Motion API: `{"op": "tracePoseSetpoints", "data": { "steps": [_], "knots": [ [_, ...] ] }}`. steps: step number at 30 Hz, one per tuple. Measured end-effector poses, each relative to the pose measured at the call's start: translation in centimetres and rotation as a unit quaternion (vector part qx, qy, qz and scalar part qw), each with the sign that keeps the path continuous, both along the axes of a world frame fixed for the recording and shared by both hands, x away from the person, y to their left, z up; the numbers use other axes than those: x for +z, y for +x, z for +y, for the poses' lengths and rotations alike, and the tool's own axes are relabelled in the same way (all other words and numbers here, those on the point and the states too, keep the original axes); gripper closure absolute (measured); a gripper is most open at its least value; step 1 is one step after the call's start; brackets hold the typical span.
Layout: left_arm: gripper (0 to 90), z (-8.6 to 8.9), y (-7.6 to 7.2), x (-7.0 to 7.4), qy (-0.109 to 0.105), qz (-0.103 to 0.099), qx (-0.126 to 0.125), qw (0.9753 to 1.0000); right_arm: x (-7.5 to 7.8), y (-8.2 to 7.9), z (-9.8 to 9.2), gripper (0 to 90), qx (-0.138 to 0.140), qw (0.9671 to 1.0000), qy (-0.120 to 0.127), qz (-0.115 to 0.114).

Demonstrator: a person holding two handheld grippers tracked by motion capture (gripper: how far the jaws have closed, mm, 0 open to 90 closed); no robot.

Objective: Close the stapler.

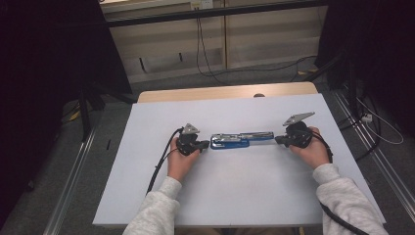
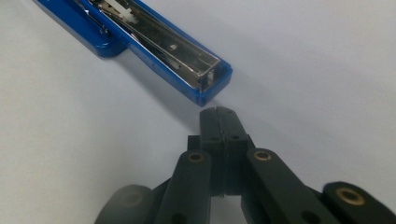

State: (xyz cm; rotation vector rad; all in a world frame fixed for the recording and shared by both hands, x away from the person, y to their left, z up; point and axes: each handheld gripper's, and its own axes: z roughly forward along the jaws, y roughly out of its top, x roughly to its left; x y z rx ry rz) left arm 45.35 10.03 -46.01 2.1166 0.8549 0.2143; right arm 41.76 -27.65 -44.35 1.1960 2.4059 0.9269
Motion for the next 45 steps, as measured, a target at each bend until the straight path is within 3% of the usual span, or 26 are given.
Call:
{"op": "tracePoseSetpoints", "data": {
  "steps": [12,17,22,25,29,31,32,35,36,38,40,45],
  "knots": [
    [90.0,-0.3,0.3,-0.1,0.007,-0.001,-0.004,1.0000,-0.3,0.3,0.5,90.0,0.011,0.9999,-0.011,-0.005],
    [90.0,-0.4,0.3,-0.1,0.008,-0.001,-0.003,1.0000,-0.3,0.3,0.5,90.0,0.011,0.9999,-0.003,-0.002],
    [90.0,-0.3,0.3,-0.1,0.008,-0.001,-0.004,1.0000,0.9,0.1,1.0,87.8,0.018,0.9982,0.044,-0.036],
    [87.6,-0.2,0.3,-0.1,0.005,-0.002,0.004,1.0000,1.1,-0.1,1.4,82.2,0.024,0.9983,0.038,-0.038],
    [59.7,0.4,0.2,0.6,-0.013,0.007,0.033,0.9994,0.8,-0.5,1.3,66.0,0.020,0.9976,0.054,-0.036],
    [56.9,0.9,0.0,1.0,-0.012,0.000,0.035,0.9993,0.8,-0.6,1.2,61.0,0.017,0.9971,0.066,-0.033],
    [39.9,1.4,-0.3,1.2,-0.023,0.001,0.036,0.9991,0.7,-0.9,1.1,52.4,0.011,0.9957,0.087,-0.031],
    [33.9,2.0,-0.7,1.4,-0.023,-0.001,0.024,0.9995,0.7,-1.5,1.0,42.9,0.005,0.9954,0.093,-0.024],
    [29.4,2.5,-1.1,1.5,-0.038,0.001,0.031,0.9988,0.6,-1.7,1.0,41.6,0.004,0.9950,0.098,-0.021],
    [25.1,2.9,-1.2,1.7,-0.040,0.003,0.031,0.9987,0.6,-2.1,1.1,35.8,0.003,0.9953,0.095,-0.020],
    [23.3,3.7,-1.8,2.1,-0.057,0.002,0.034,0.9978,0.7,-2.6,1.2,34.7,0.007,0.9953,0.095,-0.018],
    [19.9,4.6,-2.8,2.9,-0.067,-0.007,0.030,0.9973,0.9,-3.6,1.3,30.2,0.011,0.9950,0.097,-0.019]
  ]
}}
